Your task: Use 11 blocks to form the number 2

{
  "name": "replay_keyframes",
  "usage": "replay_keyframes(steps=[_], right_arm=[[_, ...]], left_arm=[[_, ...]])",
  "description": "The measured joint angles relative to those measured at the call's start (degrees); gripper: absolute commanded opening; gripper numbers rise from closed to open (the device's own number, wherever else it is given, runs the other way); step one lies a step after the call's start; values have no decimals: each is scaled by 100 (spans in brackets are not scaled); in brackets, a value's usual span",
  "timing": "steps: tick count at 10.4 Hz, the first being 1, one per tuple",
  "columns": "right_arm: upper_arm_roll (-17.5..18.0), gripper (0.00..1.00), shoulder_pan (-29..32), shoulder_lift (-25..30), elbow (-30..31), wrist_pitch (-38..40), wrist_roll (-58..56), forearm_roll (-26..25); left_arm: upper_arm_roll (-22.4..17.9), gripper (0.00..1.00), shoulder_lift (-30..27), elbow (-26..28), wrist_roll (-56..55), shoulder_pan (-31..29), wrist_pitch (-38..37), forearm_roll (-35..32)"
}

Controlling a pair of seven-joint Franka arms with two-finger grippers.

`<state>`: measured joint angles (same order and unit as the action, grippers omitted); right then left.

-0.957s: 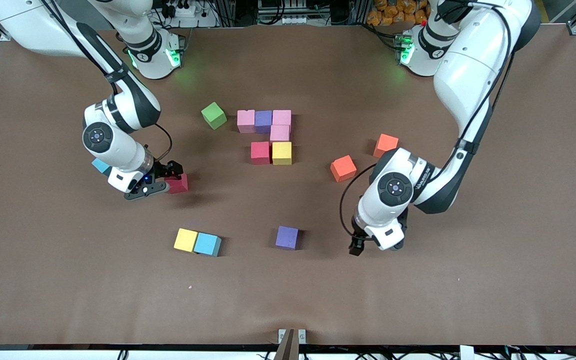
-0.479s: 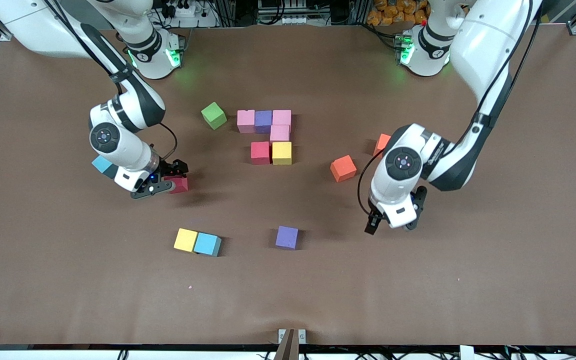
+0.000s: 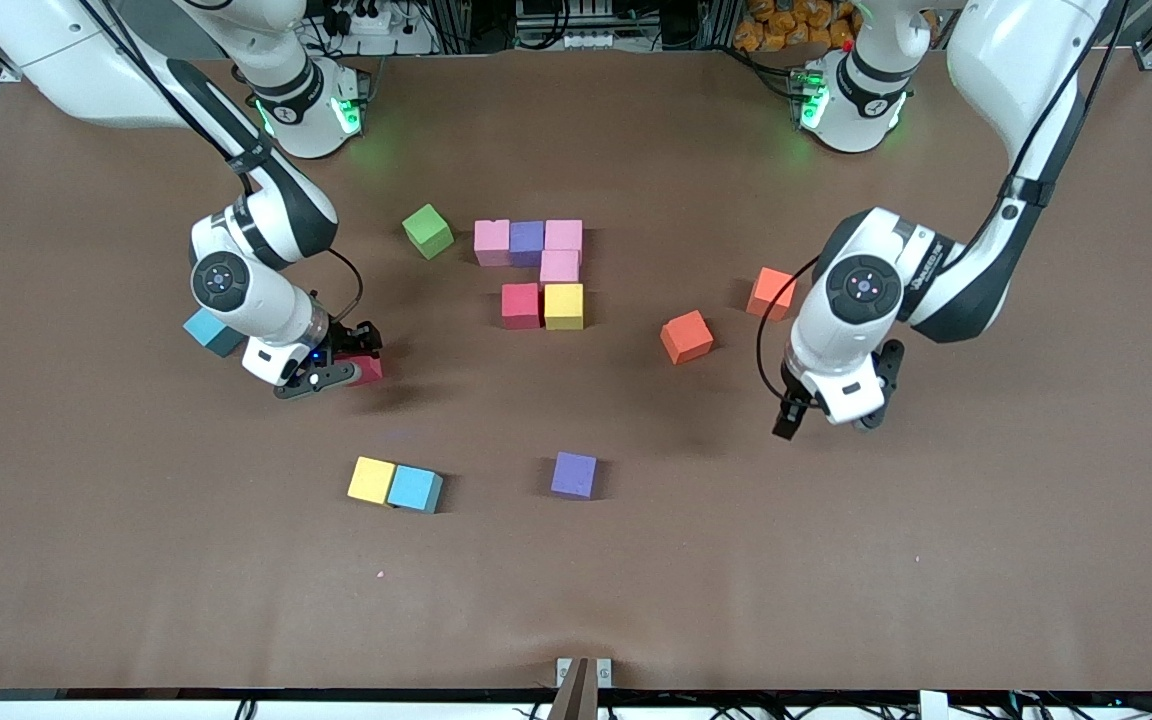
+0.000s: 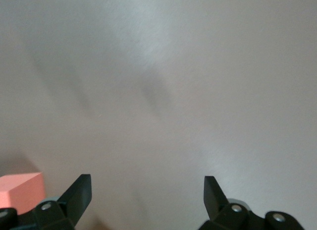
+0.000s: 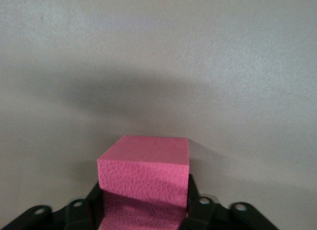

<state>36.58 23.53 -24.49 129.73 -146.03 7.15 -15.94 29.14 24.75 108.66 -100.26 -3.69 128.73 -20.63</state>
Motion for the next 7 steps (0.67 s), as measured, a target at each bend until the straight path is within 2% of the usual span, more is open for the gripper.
replay_keyframes(steps=[2, 5, 6, 7], right_arm=[[3, 10, -208, 35, -115, -2, -481, -18], [23, 13, -633, 142, -326, 40, -1941, -86], [34, 18, -888, 164, -423, 153, -2412, -91], [42, 18, -1195, 171, -495, 296, -2649, -91]], left_arm=[[504, 100, -64, 223, 168, -269, 1, 0], [849, 100, -71, 303, 778, -272, 1, 0], [923, 100, -71, 362, 1030, -274, 1, 0], [985, 100, -69, 444, 1263, -275, 1, 0]])
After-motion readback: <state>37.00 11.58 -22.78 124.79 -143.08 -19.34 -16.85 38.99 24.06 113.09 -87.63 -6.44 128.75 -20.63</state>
